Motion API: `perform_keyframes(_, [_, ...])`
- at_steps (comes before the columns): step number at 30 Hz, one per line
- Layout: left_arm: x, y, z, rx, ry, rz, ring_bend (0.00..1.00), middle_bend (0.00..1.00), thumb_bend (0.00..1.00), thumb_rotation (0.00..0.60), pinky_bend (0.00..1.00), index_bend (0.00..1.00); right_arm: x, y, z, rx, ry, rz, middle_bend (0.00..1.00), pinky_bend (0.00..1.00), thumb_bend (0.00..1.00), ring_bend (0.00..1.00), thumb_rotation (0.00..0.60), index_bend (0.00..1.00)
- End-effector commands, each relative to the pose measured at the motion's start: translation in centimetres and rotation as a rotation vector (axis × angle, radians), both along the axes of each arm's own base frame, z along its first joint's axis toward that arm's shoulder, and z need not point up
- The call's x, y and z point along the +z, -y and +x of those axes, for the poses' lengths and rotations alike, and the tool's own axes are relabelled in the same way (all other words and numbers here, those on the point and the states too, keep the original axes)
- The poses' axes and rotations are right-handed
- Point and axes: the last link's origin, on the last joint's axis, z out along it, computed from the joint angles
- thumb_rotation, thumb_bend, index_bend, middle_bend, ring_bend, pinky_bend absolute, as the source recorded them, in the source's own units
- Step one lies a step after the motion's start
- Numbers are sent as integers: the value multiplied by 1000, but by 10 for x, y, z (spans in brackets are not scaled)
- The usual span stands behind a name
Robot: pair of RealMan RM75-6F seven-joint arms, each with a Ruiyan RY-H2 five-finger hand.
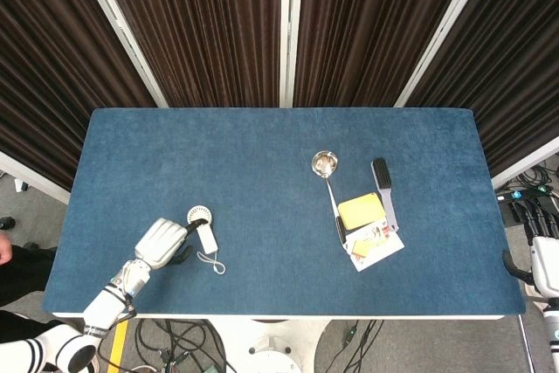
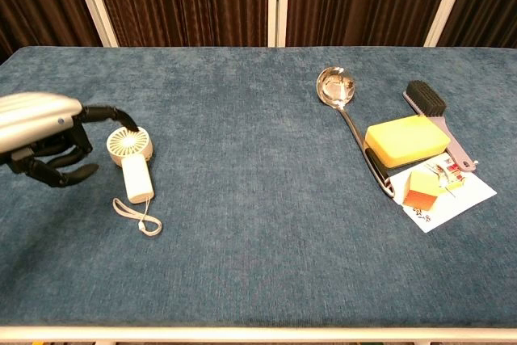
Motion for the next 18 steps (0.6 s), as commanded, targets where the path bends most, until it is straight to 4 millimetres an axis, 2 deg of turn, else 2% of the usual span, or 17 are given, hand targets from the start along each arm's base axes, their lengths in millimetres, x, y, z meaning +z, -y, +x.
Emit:
perform_keyframes(1, [9, 0, 2, -11, 2, 23, 884, 857, 455, 600, 913, 193, 0, 0, 0, 0, 1, 0, 0, 0, 303, 0, 600, 0])
perform_keyframes(5, [19, 2, -3, -8, -9, 73, 872, 849, 453, 600, 901, 193, 0, 0, 0, 1, 4, -2, 0, 0, 304, 0, 600, 0])
perform_keyframes(8, [30, 5, -11, -3, 3, 143, 766, 763, 434, 600, 824, 192, 1, 0, 1, 7, 11, -6, 0, 0, 304, 0, 600, 0])
perform_keyframes(11, [44, 10, -25, 7, -17, 208, 459, 510, 380, 600, 636, 192, 1, 1, 2, 13, 18, -12, 0, 0, 304, 0, 600, 0])
perform_keyframes(14, [59, 18, -42, 66, -49, 258, 196, 273, 252, 600, 448, 191, 0, 1, 2, 17, 23, -18, 0, 0, 304, 0, 600, 0])
perform_keyframes(15, [64, 20, -46, 82, -51, 271, 129, 210, 202, 600, 380, 191, 0, 1, 1, 16, 23, -19, 0, 0, 304, 0, 600, 0])
perform_keyframes(18, [81, 28, -59, 127, -48, 318, 65, 147, 122, 600, 294, 191, 0, 1, 0, 15, 19, -20, 0, 0, 304, 0, 600, 0])
